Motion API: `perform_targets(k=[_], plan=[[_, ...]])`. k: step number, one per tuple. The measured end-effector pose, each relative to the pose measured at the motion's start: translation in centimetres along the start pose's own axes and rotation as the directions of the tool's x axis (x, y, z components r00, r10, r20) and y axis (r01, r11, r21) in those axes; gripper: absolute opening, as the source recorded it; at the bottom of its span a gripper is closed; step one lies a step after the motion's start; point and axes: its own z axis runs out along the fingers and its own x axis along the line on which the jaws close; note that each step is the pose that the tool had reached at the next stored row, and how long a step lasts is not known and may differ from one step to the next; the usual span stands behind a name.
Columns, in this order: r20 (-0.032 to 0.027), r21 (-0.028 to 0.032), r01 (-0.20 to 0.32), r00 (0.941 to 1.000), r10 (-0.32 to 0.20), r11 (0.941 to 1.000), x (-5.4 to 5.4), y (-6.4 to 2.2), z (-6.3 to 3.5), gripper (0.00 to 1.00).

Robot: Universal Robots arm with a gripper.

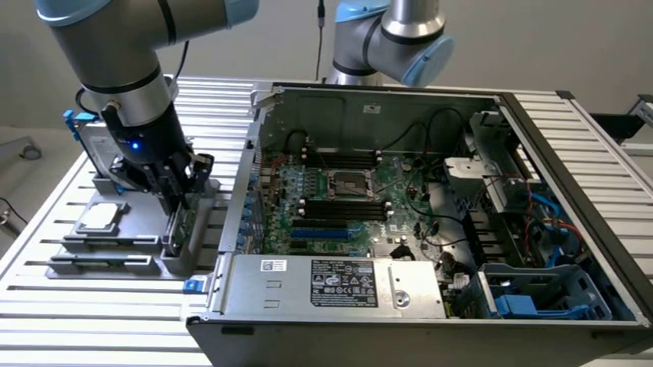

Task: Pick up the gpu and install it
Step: 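Pick up the gpu and move the gpu toward the slot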

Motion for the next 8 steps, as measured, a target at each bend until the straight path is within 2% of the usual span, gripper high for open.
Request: perform_targets(k=[4,8], plan=[[0.0002,-0.0012,0.000,1.0000,0.000,1.0000,0.00,0.00,0.00,0.26],[0.0005,-0.0107,0.000,1.0000,0.000,0.9999,0.00,0.02,-0.50,0.26]])
